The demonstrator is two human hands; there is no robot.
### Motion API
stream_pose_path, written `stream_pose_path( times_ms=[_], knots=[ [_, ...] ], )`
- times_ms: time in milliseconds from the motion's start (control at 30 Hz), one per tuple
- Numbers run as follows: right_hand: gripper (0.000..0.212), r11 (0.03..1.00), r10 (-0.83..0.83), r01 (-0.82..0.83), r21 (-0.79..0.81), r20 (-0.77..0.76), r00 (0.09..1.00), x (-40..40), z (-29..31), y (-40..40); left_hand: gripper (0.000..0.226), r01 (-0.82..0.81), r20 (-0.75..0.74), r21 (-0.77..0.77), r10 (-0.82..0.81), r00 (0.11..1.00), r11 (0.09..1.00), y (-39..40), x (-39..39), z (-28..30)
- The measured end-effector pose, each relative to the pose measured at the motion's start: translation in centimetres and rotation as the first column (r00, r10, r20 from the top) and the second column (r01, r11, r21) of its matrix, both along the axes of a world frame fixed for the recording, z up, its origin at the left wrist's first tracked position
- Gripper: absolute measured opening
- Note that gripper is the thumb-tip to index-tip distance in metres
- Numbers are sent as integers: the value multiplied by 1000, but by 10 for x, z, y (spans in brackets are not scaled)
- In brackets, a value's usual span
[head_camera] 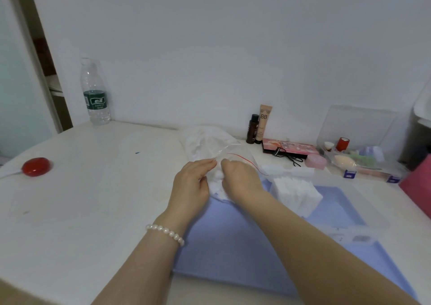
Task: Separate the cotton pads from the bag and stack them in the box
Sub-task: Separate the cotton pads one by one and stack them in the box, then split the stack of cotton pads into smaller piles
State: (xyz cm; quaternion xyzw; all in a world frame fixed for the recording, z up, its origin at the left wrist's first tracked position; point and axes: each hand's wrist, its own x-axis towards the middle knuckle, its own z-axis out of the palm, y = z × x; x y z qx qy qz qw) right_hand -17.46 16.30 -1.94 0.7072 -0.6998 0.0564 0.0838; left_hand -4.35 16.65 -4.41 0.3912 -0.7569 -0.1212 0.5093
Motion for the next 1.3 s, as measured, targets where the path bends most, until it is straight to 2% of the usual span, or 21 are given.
stream_pose_path(
  times_ms=[67, 100, 167, 267, 333, 400, 433, 500, 567, 633, 700, 733, 800, 867, 900, 967, 1000, 1067, 1133, 1233, 1300],
  knots=[
    [26, 977, 73, -103, -187, -156, 985, 1, 1, 7, 47, -10, -16, 12, 10, 1000, 1000, 2, 0, 1],
    [38, 972, 75, -122, -201, -226, 971, 4, 3, 15, 48, -16, -25, 22, 17, 1000, 1000, 3, 0, 1],
    [51, 938, 112, -184, -294, -244, 963, 1, 3, 25, 49, -16, -28, 45, 18, 999, 999, 3, 1, 1],
    [47, 871, 192, -279, -405, -242, 951, -8, 8, 44, 45, -5, 9, 90, 5, 1000, 996, 2, 0, -1],
    [34, 817, 206, -232, -527, -109, 972, -18, 16, 55, 44, -12, 34, 126, 7, 999, 992, 3, 0, -2],
    [16, 856, 167, 0, -517, 277, 946, -27, 26, 68, 49, -14, 35, 131, 9, 999, 991, 5, 0, -1],
    [13, 892, 150, 106, -439, 510, 847, -31, 30, 74, 52, -8, 22, 122, 5, 1000, 992, 6, 0, -1],
    [15, 943, 166, 175, -284, 855, 490, -38, 39, 86, 53, 1, -21, 69, 1, 1000, 998, 7, 0, -2],
    [13, 970, 160, 157, -188, 971, 176, -48, 45, 95, 45, -20, -73, -29, 18, 997, 999, 9, 1, -1],
    [8, 987, 123, 113, -112, 988, -94, -55, 49, 101, 35, -56, -151, -124, 37, 988, 991, 13, -1, 2],
    [14, 995, 89, 66, -70, 927, -363, -65, 50, 106, 28, -57, -239, -166, 16, 971, 985, 21, -6, 11],
    [15, 998, 67, 34, -58, 892, -447, -67, 51, 108, 25, -35, -271, -165, -12, 962, 986, 27, -9, 18],
    [10, 998, 28, -27, -51, 842, -539, -74, 51, 113, 18, 64, -307, -102, -92, 947, 993, 39, -18, 35],
    [38, 994, -2, -84, -64, 784, -621, -82, 48, 115, 16, 250, -380, 135, -183, 907, 959, 50, -30, 56],
    [57, 992, -11, -105, -75, 759, -650, -85, 47, 116, 17, 370, -447, 292, -216, 868, 882, 54, -38, 66],
    [78, 985, -11, -136, -106, 750, -661, -89, 45, 118, 25, 588, -581, 520, -248, 775, 620, 60, -52, 81],
    [78, 984, -6, -141, -113, 760, -649, -90, 43, 119, 28, 655, -621, 570, -262, 739, 496, 61, -57, 85],
    [62, 984, 10, -139, -114, 808, -590, -92, 40, 121, 35, 718, -648, 614, -311, 696, 327, 64, -68, 85],
    [38, 987, 11, -137, -89, 873, -488, -92, 37, 121, 42, 743, -673, 613, -315, 669, 270, 66, -77, 78],
    [18, 996, -2, -87, -21, 965, -262, -86, 36, 126, 37, 749, -708, 586, -253, 659, 310, 65, -83, 64],
    [16, 1000, 7, 8, -5, 982, -187, -80, 33, 126, 34, 747, -719, 569, -235, 655, 344, 63, -82, 55]
  ],
)
